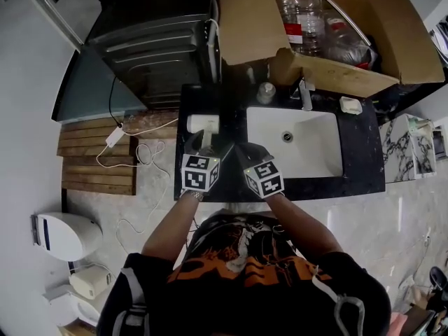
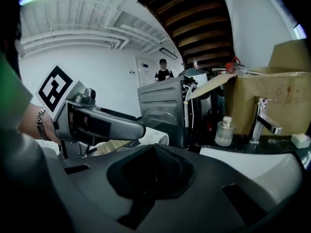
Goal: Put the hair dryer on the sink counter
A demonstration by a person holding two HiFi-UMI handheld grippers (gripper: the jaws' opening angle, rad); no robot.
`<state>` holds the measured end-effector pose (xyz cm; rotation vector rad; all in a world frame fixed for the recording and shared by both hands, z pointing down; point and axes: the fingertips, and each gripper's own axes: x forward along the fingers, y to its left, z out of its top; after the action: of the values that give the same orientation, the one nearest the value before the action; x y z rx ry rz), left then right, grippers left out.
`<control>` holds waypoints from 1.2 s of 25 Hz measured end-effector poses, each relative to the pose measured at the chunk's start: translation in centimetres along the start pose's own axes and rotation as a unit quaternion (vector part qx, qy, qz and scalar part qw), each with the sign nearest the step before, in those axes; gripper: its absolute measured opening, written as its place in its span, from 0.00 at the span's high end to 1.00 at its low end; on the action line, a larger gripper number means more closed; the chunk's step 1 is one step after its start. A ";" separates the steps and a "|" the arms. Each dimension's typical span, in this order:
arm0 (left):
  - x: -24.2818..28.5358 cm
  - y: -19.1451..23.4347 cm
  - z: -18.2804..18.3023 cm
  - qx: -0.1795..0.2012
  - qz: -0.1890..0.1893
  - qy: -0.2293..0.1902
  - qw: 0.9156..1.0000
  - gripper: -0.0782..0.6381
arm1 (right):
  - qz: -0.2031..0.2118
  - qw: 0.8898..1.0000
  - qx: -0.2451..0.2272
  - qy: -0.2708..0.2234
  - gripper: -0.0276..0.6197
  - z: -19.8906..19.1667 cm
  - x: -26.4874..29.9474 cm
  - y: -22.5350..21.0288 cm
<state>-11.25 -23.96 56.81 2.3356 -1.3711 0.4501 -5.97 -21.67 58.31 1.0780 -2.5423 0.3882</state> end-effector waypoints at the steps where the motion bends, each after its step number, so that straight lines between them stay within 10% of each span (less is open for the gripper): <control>1: -0.6 -0.6 0.9 0.005 -0.004 -0.016 1.000 0.29 | 0.000 1.000 -0.002 -0.008 0.94 0.6 -0.5 0.1; 16: -10.9 -7.4 11.0 0.052 -0.069 -0.225 0.970 0.60 | 0.003 0.991 -0.034 -0.132 0.94 10.4 -9.1 2.8; 30: -16.9 -11.6 15.0 0.091 -0.099 -0.292 0.947 0.86 | 0.007 0.968 -0.097 -0.229 0.94 17.0 -15.6 5.8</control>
<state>-7.85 -13.37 34.02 2.8678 -1.3471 -0.2084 -3.71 -14.33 35.81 1.1839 -2.9074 -0.1260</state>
